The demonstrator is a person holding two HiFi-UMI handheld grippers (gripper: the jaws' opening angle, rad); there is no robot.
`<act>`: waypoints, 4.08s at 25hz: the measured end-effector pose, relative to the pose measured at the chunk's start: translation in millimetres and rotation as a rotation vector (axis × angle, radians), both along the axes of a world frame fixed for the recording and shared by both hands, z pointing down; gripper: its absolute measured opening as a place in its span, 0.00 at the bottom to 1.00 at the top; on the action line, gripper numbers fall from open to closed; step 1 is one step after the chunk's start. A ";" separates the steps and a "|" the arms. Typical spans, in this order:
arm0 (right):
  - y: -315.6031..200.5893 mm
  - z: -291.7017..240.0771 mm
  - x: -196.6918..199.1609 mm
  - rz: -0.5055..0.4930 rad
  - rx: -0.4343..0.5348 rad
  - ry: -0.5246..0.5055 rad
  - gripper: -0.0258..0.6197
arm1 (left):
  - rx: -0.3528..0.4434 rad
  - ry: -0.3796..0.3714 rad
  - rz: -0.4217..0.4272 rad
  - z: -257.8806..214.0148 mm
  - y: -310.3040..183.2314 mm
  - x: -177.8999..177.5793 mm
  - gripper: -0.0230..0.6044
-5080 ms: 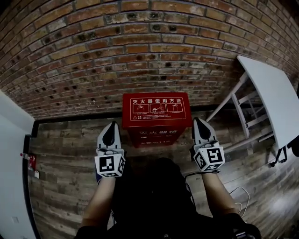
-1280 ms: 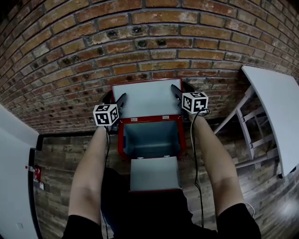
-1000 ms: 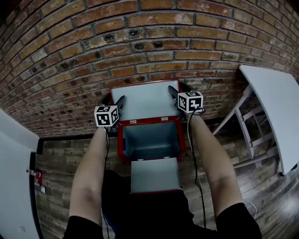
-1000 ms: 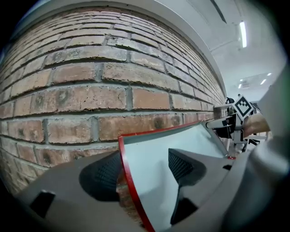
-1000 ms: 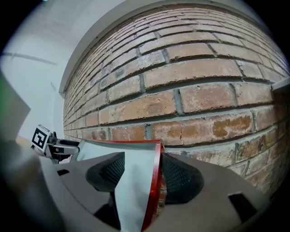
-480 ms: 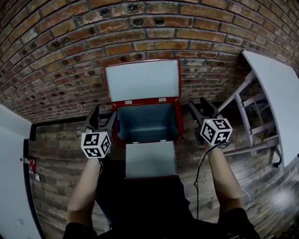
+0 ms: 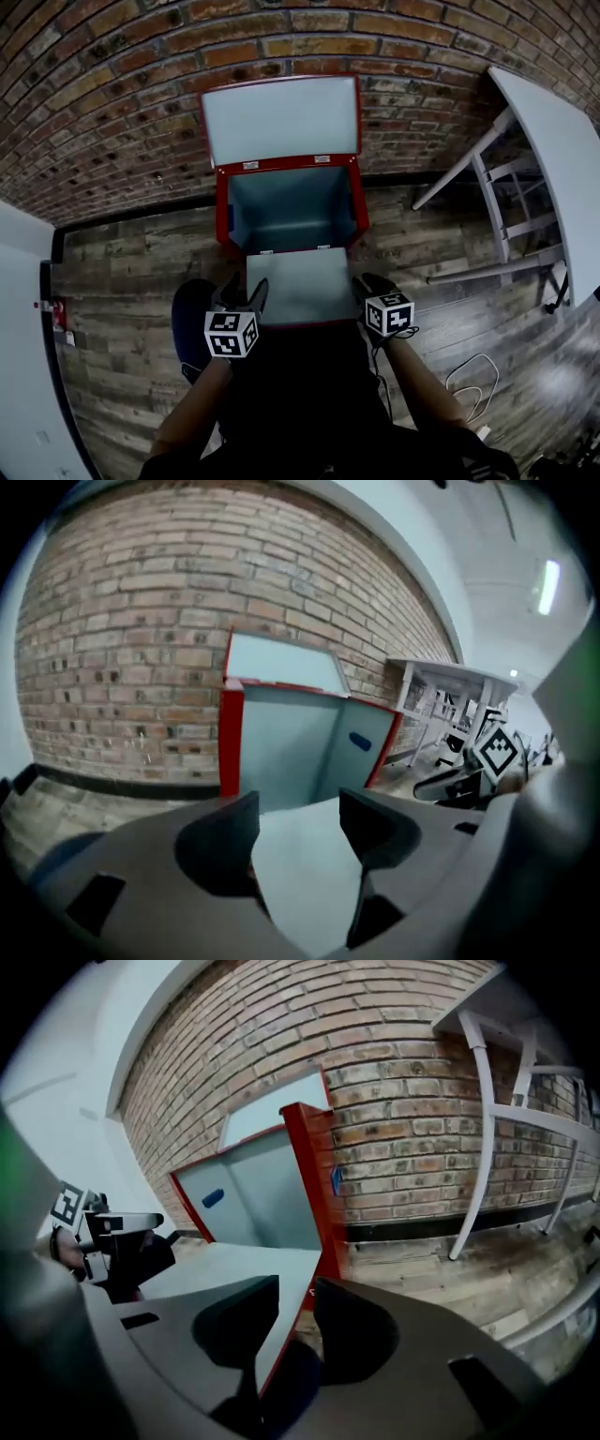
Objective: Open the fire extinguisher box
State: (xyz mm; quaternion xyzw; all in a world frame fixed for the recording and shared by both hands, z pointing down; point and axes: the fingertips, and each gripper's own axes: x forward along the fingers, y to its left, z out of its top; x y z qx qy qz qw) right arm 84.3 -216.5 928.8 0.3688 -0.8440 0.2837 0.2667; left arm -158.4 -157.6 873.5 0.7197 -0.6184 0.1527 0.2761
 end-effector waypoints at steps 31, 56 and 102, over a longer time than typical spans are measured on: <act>7.3 67.5 -5.0 0.049 -0.177 -0.068 0.09 | -0.451 -0.073 0.143 117.8 -3.3 9.3 0.24; -39.9 169.8 -18.5 0.012 -0.066 -0.261 0.08 | 0.024 0.027 -0.024 198.4 -34.6 -9.7 0.17; 47.9 -168.9 10.8 -0.048 0.324 -0.616 0.09 | 0.522 -0.041 -0.008 -164.1 66.2 54.3 0.11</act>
